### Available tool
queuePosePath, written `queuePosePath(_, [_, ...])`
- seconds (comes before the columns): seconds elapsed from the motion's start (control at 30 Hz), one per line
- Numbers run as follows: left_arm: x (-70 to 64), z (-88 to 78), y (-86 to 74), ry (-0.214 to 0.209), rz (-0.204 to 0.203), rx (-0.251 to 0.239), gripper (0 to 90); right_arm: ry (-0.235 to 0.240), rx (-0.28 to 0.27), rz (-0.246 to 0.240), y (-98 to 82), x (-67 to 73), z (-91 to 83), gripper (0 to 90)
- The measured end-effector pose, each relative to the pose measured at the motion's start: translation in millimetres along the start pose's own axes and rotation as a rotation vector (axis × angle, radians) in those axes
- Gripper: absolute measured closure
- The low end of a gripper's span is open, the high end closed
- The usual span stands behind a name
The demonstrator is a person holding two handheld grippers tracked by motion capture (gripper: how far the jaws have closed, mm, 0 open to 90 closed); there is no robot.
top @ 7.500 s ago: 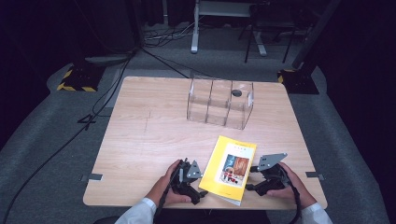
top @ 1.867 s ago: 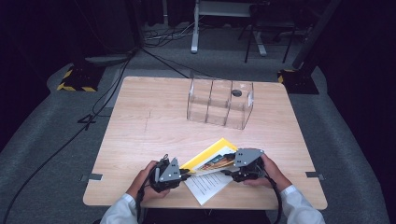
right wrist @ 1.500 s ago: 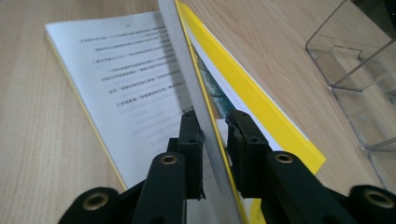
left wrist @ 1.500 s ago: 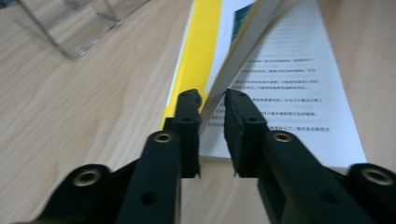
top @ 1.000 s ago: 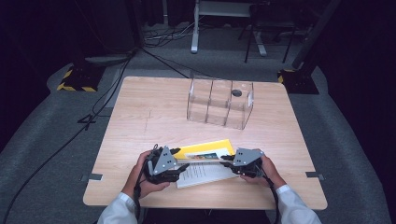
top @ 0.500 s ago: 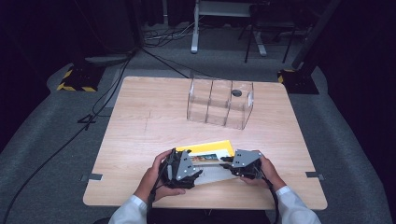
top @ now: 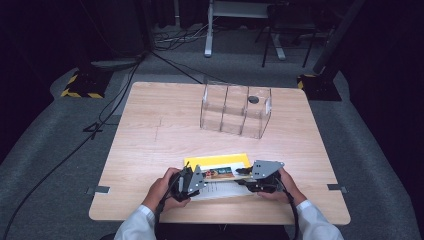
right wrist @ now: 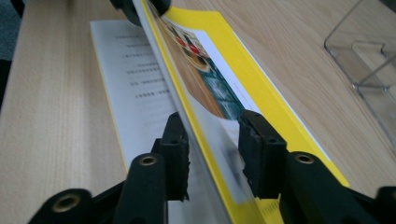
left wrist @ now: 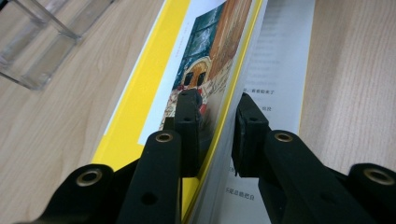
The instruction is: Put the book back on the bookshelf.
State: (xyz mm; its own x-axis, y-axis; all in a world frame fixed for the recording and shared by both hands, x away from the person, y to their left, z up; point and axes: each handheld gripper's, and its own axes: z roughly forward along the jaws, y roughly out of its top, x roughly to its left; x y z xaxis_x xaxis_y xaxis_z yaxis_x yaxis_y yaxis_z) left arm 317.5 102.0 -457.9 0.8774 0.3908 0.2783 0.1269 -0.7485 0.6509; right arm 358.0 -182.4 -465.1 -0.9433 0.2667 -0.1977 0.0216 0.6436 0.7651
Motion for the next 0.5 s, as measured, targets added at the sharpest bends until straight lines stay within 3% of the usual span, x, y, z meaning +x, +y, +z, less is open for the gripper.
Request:
queuePosePath(0.1, [3.5, -1.5, -3.9, -0.008, 0.000, 0.000, 75.0, -0.010, 0.005, 0.004, -14.8, -8.0, 3.0, 57.0])
queuePosePath(0.2, [8.6, -3.2, -8.3, -0.012, 0.003, -0.004, 75.1, -0.006, -0.041, 0.005, -20.2, -12.3, 6.3, 58.1])
queuePosePath(0.33, [14.9, -6.8, -14.9, -0.018, -0.007, -0.013, 74.7, -0.037, -0.049, -0.042, -22.2, -9.6, 10.6, 61.0])
queuePosePath(0.43, [20.3, -9.5, -20.0, -0.035, -0.026, -0.019, 74.4, -0.040, -0.070, -0.018, -26.7, -12.5, 9.3, 62.1])
queuePosePath(0.5, [25.1, -12.3, -22.8, -0.030, -0.038, -0.026, 74.5, -0.060, -0.098, -0.011, -26.9, -11.7, 6.9, 67.3])
